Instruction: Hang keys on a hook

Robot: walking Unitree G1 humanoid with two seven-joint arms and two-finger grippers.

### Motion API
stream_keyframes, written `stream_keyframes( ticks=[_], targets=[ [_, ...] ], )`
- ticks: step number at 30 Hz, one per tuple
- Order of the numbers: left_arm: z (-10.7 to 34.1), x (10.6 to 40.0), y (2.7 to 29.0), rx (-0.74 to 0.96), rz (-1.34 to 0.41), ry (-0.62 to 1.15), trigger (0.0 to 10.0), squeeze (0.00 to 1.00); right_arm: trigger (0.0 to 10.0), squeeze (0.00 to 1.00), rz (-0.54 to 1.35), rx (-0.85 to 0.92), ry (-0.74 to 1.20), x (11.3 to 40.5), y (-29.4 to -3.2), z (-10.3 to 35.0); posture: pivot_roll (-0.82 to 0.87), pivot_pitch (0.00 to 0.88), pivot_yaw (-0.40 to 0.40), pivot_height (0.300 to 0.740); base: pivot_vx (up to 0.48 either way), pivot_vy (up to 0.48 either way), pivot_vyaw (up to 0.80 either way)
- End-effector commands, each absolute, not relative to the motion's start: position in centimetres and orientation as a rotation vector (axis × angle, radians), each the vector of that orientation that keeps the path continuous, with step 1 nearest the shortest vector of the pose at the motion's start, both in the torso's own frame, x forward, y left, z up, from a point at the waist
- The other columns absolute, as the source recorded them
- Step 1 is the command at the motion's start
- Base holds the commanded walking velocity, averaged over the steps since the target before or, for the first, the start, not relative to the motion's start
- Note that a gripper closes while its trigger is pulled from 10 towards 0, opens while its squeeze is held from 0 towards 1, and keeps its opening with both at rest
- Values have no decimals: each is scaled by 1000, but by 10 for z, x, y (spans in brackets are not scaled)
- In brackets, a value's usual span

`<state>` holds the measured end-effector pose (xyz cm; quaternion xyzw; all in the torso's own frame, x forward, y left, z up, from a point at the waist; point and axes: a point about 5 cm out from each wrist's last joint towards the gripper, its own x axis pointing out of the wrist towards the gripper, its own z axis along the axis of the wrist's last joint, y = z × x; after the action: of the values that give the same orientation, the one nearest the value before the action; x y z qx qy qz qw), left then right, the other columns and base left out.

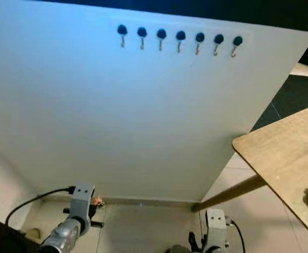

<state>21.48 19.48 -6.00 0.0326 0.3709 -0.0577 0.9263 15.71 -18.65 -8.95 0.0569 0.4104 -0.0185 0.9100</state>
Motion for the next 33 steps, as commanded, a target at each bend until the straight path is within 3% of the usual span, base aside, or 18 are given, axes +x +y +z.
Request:
stream_keyframes(
  ticks=[1,11,17,23,28,33],
  targets=[
    [-60,215,192,88,-140,763,10000,0,10000,0,-59,120,828,159,-190,-88,56,55,-43,740,0,0,0],
    [-61,216,185,102,-170,765,10000,0,10000,0,-49,117,825,159,-192,-87,58,59,-43,740,0,-361,0],
    [-57,218,191,119,-130,717,10000,0,10000,0,40,72,772,169,-187,-82,60,62,-45,740,0,0,0],
    [-45,224,217,187,-94,632,10000,0,10000,0,307,13,457,215,-162,-43,53,58,-39,740,0,0,0],
    [-33,232,228,227,-102,560,10000,0,10000,0,415,3,297,233,-143,-20,42,63,-37,740,0,0,0],
    [0,249,225,230,-280,320,10000,0,10000,0,576,49,115,249,-114,14,42,63,-39,740,0,0,0]
  ],
)
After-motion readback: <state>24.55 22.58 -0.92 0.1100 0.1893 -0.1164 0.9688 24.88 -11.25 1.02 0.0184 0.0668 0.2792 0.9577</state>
